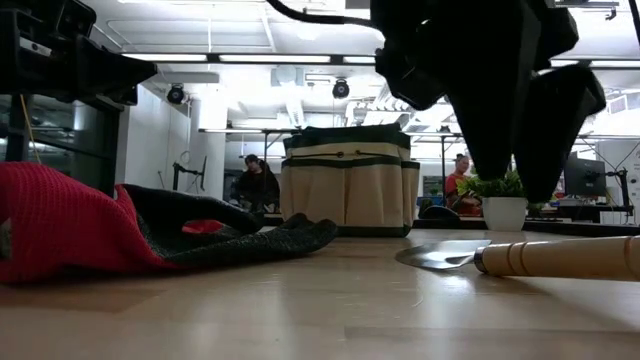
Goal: Pick & Place Garden tools in Gardening bag
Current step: Put the brown trowel into the gardening bag
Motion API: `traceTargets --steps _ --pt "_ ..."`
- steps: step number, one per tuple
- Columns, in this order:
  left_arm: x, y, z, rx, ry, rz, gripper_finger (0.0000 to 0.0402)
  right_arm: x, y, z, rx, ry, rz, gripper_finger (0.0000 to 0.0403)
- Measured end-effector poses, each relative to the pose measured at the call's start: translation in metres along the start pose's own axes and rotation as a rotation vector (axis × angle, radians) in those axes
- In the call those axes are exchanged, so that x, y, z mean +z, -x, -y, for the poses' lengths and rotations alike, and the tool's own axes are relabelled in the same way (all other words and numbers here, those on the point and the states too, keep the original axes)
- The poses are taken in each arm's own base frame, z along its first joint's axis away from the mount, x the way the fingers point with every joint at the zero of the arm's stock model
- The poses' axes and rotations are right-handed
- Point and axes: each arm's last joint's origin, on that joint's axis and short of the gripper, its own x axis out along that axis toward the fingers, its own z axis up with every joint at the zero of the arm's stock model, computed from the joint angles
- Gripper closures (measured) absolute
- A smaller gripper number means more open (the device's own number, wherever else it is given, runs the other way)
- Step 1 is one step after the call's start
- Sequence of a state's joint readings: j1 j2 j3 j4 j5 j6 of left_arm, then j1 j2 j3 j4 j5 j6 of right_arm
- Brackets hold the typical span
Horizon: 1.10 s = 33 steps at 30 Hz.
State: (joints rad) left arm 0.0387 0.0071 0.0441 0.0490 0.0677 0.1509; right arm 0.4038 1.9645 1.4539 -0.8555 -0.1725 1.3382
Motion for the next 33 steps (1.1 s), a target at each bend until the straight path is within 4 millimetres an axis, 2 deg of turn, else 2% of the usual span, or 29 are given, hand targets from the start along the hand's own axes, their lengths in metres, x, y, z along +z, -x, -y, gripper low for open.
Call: traceTargets --steps 5,15,25,33 --pt "0.0 0.0 0.0 0.0 0.0 0.0 0.04 0.002 -0.013 0.007 0.064 0.007 -0.031 0.0127" --pt "0.0 0.0 0.0 0.0 0.0 0.001 0.04 0.013 -0.025 0.015 0.15 0.047 -0.083 0.0128" --pt "0.0 0.0 0.0 0.0 0.0 0.0 0.04 0.018 -0.026 0.021 0.146 0.115 -0.127 0.0128" --pt "0.0 0.0 0.0 0.0 0.0 0.001 0.04 0.018 -0.015 0.033 0.115 0.296 -0.22 0.0128"
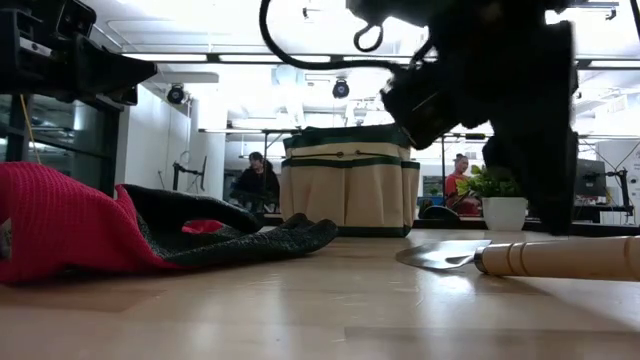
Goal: Pick & Place Garden tools in Gardening bag
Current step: Put the brown trowel into the gardening bag
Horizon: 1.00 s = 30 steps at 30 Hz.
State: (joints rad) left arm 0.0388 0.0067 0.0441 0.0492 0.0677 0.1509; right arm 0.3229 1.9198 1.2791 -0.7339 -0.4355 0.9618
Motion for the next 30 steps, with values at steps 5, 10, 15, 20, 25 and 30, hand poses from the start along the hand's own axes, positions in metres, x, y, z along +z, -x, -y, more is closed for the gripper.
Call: traceTargets --steps 5,10,15,20,25,30 --pt "0.0 0.0 0.0 0.0 0.0 0.0 0.04 -0.021 0.0 -0.002 -0.102 0.151 -0.012 0.0128" --pt "0.0 0.0 0.0 0.0 0.0 0.0 0.04 -0.029 -0.007 -0.013 -0.082 0.147 0.03 0.0128" --pt "0.0 0.0 0.0 0.0 0.0 0.0 0.04 -0.028 -0.008 -0.016 -0.068 -0.054 0.086 0.0128" --pt "0.0 0.0 0.0 0.0 0.0 0.0 0.04 -0.022 -0.017 -0.021 -0.02 -0.109 0.112 0.0128" --pt "0.0 0.0 0.0 0.0 0.0 0.0 0.04 -0.024 -0.023 -0.023 -0.022 -0.107 0.097 0.0128" --pt "0.0 0.0 0.0 0.0 0.0 0.0 0.04 -0.026 -0.024 -0.024 -0.026 -0.062 0.101 0.0128"
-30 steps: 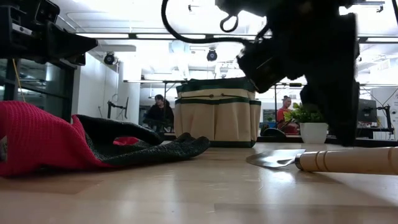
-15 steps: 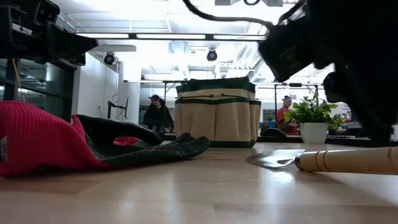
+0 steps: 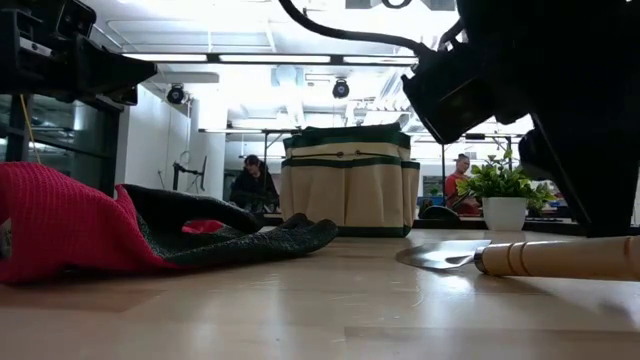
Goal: Pick & Place Garden tools in Gardening bag
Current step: Put the brown trowel into the gardening bag
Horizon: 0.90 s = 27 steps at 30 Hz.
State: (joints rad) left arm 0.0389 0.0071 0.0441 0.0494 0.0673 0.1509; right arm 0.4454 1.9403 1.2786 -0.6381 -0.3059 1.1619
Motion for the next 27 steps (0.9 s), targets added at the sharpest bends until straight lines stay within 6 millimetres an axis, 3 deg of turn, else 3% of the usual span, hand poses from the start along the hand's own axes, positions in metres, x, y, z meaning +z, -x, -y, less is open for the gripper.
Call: traceTargets --steps 16,27 --pt "0.0 0.0 0.0 0.0 0.0 0.0 0.04 0.004 -0.011 0.001 -0.019 0.138 0.008 0.0131" --pt "0.0 0.0 0.0 0.0 0.0 0.0 0.04 0.006 -0.012 0.003 -0.021 0.131 -0.005 0.0194"
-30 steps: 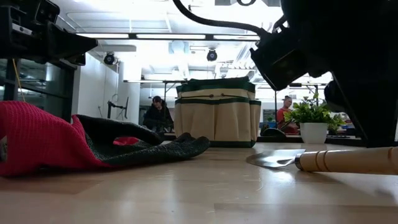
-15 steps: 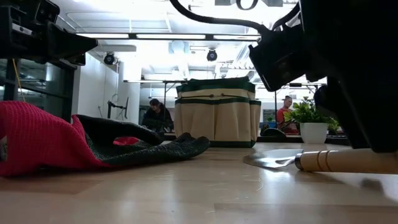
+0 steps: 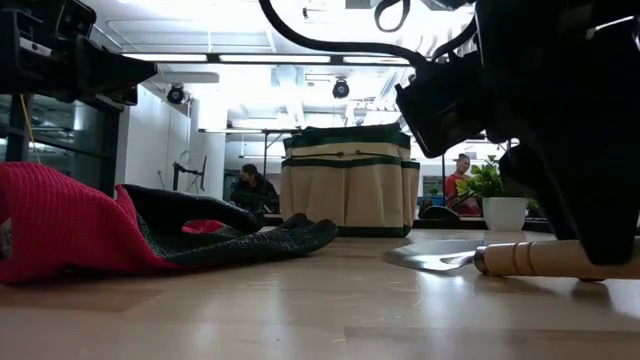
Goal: Pick & Place Garden tools in Gardening bag
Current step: Put the brown trowel into the gardening bag
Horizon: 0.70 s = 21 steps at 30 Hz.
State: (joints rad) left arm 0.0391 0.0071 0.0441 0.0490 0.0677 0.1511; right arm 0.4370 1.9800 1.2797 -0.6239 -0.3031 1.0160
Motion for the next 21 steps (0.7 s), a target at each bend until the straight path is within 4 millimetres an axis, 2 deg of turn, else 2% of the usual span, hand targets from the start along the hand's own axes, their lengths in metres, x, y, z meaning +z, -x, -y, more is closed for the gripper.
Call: traceTargets --steps 8,21 --pt "0.0 0.0 0.0 0.0 0.0 0.0 0.04 -0.0012 -0.0007 0.0008 -0.001 -0.004 -0.023 0.0253" --pt "0.0 0.0 0.0 0.0 0.0 0.0 0.04 -0.0018 -0.0006 0.002 -0.007 0.0 -0.036 0.0326"
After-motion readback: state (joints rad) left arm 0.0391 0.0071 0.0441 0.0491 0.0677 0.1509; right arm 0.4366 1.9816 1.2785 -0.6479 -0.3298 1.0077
